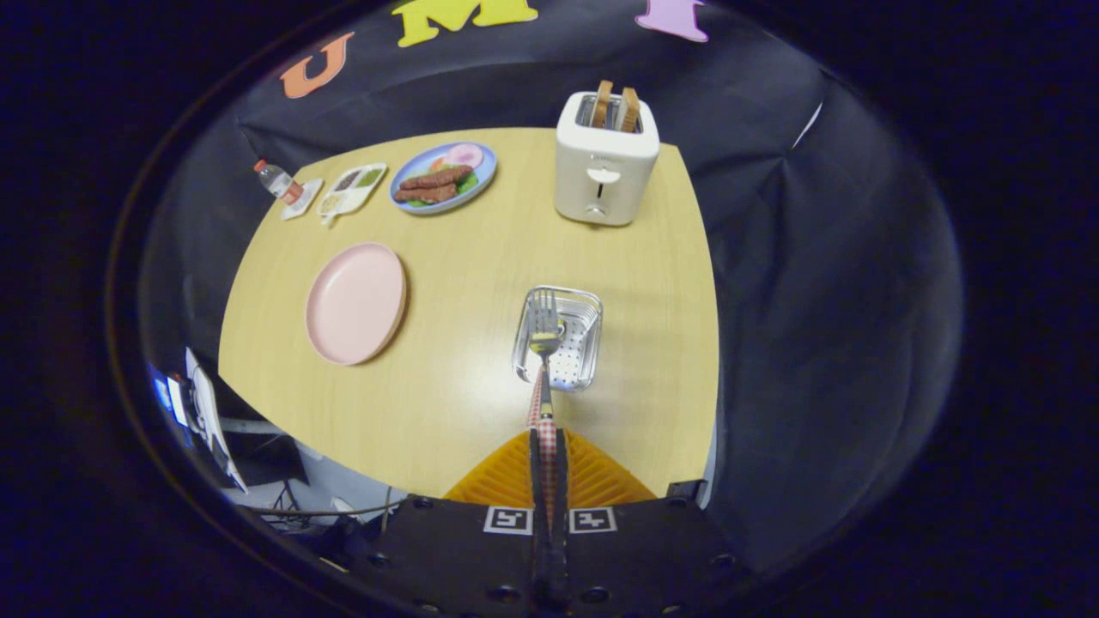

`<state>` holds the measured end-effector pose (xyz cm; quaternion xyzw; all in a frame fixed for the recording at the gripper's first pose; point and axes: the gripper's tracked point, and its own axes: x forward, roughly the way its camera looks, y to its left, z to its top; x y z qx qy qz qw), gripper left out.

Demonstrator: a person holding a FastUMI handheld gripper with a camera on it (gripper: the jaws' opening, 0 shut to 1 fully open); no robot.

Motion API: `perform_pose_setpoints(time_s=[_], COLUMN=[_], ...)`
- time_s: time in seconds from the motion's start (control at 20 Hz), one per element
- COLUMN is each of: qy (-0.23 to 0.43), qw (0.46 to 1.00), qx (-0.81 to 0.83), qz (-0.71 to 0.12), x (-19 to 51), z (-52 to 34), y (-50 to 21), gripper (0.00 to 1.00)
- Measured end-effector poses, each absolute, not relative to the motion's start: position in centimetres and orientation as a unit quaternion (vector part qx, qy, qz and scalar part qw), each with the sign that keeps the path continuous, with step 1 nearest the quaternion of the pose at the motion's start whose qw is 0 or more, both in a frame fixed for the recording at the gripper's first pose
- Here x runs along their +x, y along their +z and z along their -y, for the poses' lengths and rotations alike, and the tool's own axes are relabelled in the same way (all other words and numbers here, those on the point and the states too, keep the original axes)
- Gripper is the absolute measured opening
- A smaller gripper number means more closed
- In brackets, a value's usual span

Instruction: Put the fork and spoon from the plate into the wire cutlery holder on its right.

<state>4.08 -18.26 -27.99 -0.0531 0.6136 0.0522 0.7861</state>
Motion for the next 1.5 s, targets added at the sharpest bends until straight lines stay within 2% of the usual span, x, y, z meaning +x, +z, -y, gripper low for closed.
perform_pose_setpoints(time_s=[0.75,1.25,1.5], qy=[0.061,0.023,0.005], qw=[0.636,0.615,0.618], qx=[-0.046,-0.045,-0.034], qz=[-0.768,-0.787,-0.786], x=[7.0,9.9,10.5], z=[18.6,18.5,18.6], y=[-29.8,-30.9,-31.3], gripper=[0.01,0.01,0.05])
